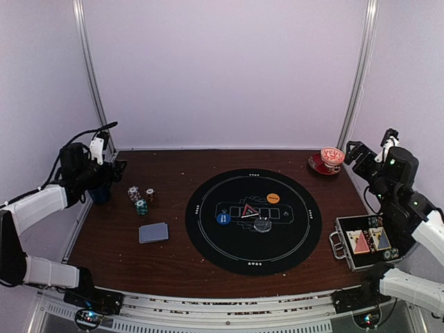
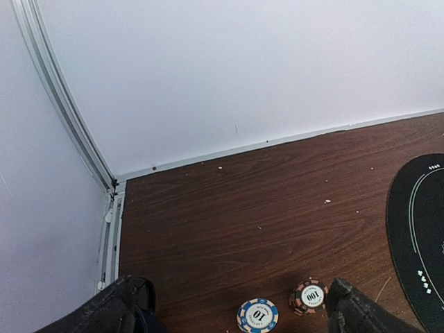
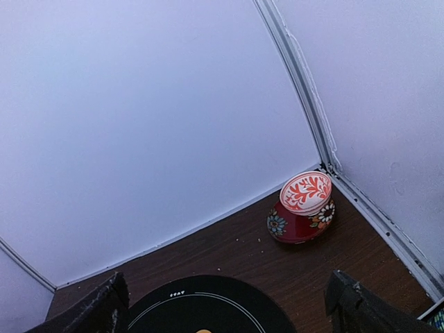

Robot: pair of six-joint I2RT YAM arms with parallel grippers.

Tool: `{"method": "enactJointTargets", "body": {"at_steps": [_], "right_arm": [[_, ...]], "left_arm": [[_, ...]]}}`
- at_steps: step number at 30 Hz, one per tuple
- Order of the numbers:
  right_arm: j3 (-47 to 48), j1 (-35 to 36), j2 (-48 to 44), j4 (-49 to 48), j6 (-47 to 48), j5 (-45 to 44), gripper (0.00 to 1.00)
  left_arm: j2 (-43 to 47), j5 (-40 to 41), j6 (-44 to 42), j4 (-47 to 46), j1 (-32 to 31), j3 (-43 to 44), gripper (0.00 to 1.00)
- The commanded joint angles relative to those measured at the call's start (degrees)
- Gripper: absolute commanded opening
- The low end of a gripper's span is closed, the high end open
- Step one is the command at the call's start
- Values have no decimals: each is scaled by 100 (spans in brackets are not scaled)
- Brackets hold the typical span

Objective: Distribute texas hold em gaming equipment
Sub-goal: Pick up the all-in button from the poker table mat.

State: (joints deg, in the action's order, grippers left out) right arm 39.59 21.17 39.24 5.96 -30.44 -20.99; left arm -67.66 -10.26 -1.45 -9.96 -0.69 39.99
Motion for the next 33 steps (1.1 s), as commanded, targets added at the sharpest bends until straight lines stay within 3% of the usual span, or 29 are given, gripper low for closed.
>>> {"method": "enactJointTargets", "body": {"at_steps": [1,6,13,24,33], "right_arm": [[248,-154,-157,97,53,696,100],[263,-226,-125,-6,118,1180,100],[717,-102,1131,228,137,1775,100],[1880,2041,3627,583,595,-500,100],[3031,2694,5619,1045,1123,-295,100]], "left_arm": [[-221,37,127,-652,-64,145,98],[-556,-16,172,-867,-87,184,98],[-849,20,160,-1043,-101,233,98],[-1251,-299,207,-1250,-107,329,98],[-1205,-484,242,-1646,-116,114,98]]}}
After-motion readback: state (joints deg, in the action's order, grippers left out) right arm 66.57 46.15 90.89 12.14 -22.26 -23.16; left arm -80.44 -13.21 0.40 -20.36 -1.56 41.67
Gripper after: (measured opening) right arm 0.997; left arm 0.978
